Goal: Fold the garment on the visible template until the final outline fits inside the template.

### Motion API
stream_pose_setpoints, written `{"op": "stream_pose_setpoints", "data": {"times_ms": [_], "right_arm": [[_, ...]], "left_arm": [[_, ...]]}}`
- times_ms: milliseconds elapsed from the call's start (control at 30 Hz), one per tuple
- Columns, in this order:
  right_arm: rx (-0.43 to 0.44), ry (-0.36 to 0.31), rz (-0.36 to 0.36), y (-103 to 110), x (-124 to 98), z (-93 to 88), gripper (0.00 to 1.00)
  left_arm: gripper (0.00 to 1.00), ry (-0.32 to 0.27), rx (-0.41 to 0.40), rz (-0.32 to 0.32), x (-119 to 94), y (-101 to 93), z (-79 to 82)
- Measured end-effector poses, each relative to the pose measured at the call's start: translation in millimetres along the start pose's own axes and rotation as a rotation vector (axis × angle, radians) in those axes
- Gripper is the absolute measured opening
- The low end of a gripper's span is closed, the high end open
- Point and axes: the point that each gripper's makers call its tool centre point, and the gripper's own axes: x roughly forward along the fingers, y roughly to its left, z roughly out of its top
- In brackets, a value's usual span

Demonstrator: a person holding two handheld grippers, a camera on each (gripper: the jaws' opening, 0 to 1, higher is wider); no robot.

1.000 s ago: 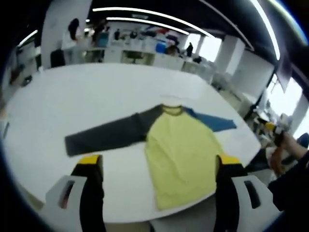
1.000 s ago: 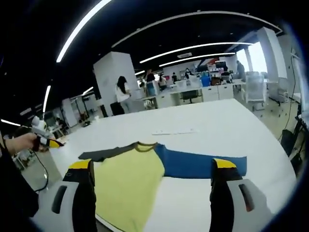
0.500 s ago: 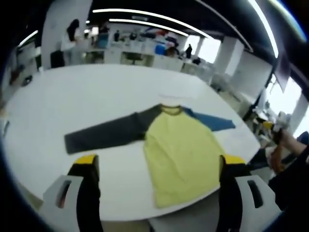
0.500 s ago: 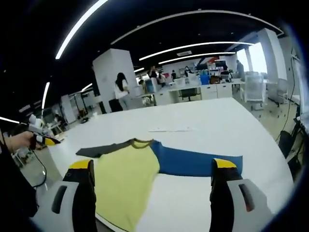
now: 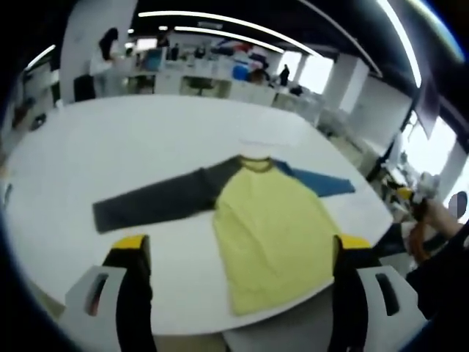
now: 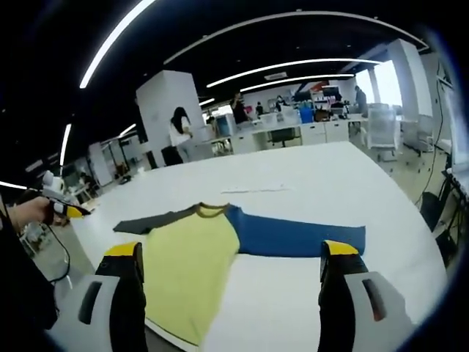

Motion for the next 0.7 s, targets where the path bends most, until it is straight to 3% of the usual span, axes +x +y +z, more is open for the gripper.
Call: {"op": "stream_pose_setpoints", "data": {"times_ms": [300,700], "right_arm": [[0.020,-0.006,-0.012,-3,2,-3.9,1.00],[0.024,0.006,-0.040,-42,24,-1.1,0.93]], "left_arm": [[1.00,0.019,0.004,-0.014,11,-7.9,-1.7],[1.00,0.051,0.013,-0.025,28,-13.5,-1.7]]}}
